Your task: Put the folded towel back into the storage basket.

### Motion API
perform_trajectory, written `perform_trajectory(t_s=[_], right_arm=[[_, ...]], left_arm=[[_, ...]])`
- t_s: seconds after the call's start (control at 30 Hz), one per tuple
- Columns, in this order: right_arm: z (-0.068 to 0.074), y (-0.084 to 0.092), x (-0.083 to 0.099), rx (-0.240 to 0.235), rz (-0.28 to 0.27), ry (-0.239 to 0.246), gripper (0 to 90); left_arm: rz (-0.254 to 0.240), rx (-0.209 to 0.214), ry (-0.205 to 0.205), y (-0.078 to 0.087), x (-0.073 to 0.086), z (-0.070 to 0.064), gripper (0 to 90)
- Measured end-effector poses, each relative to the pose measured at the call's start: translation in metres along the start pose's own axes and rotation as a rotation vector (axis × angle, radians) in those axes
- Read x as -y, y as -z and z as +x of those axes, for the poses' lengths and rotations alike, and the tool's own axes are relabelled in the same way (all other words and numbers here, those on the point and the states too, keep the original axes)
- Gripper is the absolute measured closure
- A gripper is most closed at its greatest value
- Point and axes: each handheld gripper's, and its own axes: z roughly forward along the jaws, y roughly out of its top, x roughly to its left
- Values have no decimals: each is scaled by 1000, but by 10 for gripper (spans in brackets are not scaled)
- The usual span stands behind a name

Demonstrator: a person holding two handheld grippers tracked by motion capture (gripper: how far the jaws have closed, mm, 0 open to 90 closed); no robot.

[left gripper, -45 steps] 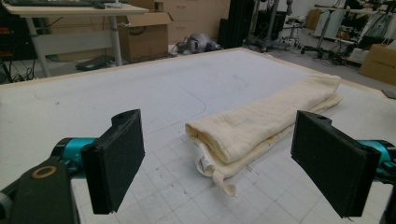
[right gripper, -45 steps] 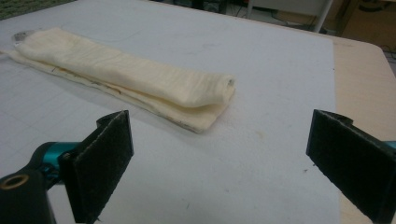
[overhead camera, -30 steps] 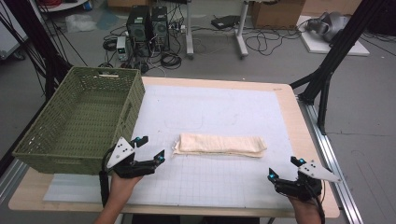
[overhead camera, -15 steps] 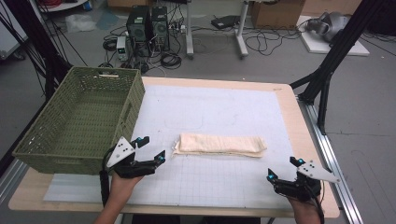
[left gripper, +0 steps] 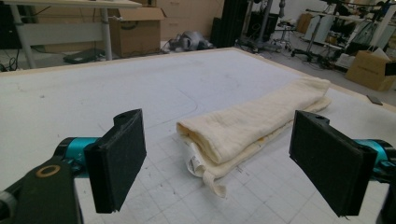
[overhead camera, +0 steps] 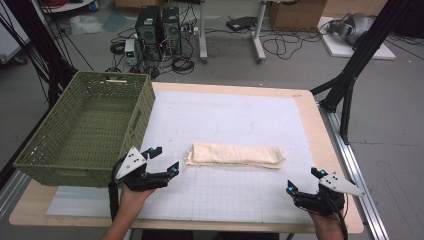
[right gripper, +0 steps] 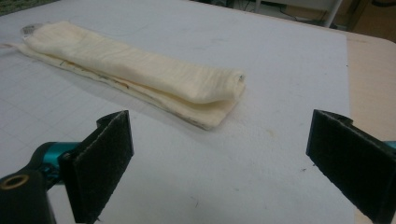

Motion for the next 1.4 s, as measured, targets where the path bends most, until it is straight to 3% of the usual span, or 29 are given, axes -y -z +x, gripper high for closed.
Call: perform_trajectory(t_s=[0.43,0.7,0.87,1.13,1.4], right_arm=[[-2,3,-1,16,-13,-15,58],[-2,5,-2,28,-16,-10,58],[-3,7,-3,33,-20,-10,58],[-4,8,-4,38,-27,-5,58],[-7,10,-4,44,-30,-5,58]], left_arm=[[1,23,14,-3,-8,-3,186],[11,23,41,-6,-23,-3,184],[31,36,57,-15,-29,-3,193],[65,53,44,-36,-42,-6,203],[107,54,53,-57,-43,-7,208]])
